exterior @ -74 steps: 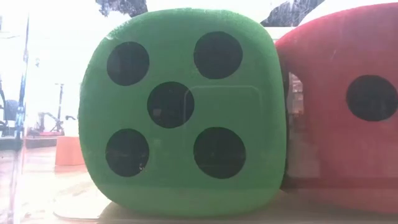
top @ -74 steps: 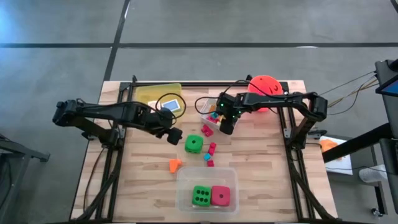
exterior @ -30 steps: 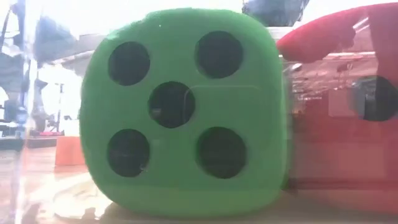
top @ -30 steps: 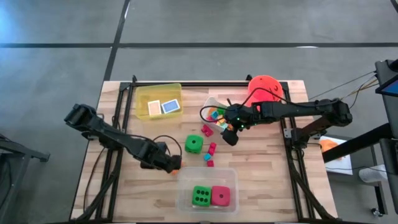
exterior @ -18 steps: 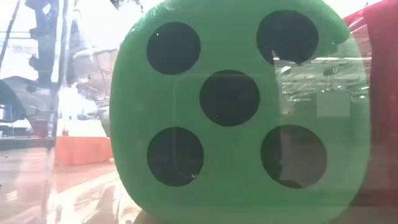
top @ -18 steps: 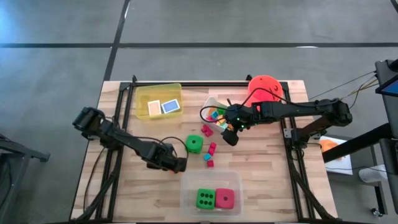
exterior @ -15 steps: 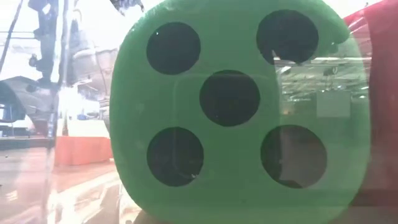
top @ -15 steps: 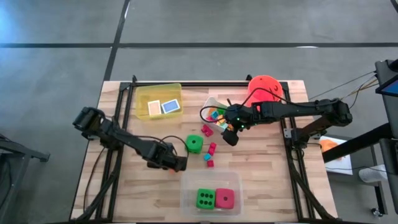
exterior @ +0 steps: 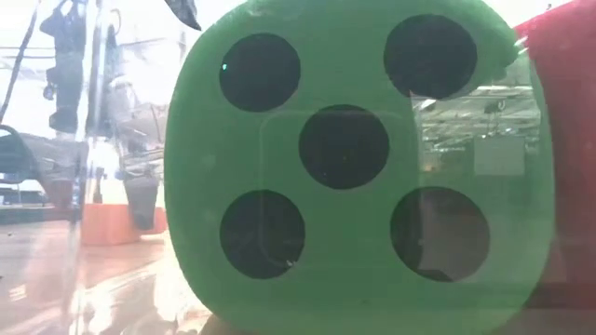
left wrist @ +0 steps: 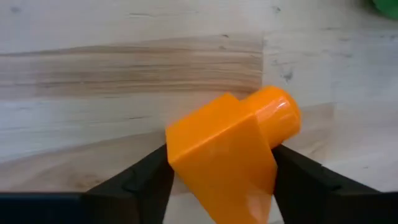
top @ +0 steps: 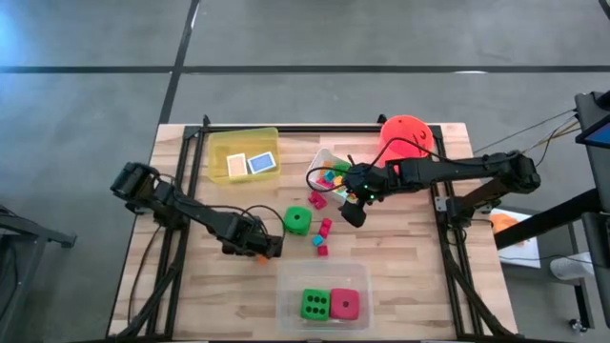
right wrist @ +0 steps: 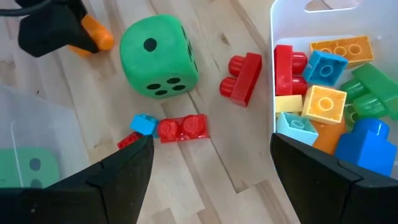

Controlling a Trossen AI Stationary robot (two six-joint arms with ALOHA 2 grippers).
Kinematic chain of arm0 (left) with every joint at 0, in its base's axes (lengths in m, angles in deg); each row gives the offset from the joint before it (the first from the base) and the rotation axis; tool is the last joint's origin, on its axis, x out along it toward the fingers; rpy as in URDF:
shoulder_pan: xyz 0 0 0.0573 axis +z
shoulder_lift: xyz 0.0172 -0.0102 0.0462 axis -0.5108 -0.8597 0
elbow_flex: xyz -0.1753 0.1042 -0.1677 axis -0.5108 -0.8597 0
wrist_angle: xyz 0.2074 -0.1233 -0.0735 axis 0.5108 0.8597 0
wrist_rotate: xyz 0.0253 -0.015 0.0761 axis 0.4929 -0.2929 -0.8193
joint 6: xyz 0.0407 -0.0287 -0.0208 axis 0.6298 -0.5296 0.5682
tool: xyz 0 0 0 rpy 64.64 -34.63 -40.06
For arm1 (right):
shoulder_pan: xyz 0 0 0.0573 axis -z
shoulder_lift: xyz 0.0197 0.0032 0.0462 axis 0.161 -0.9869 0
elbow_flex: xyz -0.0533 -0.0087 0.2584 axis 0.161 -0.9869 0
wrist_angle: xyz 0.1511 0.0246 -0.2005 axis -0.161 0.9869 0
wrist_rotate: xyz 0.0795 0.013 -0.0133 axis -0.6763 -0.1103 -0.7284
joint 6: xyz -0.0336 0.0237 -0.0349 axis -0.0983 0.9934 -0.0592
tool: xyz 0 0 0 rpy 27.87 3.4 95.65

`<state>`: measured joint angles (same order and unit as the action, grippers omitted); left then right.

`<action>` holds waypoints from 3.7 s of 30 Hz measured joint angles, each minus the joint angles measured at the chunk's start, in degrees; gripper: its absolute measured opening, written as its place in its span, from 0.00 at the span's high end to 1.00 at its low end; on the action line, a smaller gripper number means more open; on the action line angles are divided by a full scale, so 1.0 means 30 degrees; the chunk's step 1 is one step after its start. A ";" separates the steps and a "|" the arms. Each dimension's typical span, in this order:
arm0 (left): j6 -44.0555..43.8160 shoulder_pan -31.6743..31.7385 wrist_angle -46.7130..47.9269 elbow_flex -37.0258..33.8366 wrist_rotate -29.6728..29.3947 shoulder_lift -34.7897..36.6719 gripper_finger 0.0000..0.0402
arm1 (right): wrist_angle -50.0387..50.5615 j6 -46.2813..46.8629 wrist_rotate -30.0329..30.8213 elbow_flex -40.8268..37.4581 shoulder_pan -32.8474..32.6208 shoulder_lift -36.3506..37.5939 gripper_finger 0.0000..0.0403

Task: Pick & Place Toys
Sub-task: Put the orange game piece into the white bin

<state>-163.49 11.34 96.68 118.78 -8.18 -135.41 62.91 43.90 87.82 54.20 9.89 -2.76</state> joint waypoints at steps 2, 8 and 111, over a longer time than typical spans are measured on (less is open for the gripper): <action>-0.0311 0.0052 -0.0215 -0.0303 0.0318 0.0091 0.47 | -0.0031 -0.0015 0.0015 0.0000 -0.0075 0.0000 0.21; -0.0341 0.0226 -0.0413 -0.0699 0.0671 0.0322 0.62 | -0.0065 -0.0091 0.0069 0.0000 -0.0140 0.0000 0.21; 1.7774 0.5013 -1.9521 0.1216 -0.0471 0.8173 0.64 | -1.1143 0.9486 0.2501 0.7280 -0.1801 -0.2331 0.21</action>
<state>-110.16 26.38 38.11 122.43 -9.59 -110.89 29.49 72.36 95.32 76.04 4.49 -9.76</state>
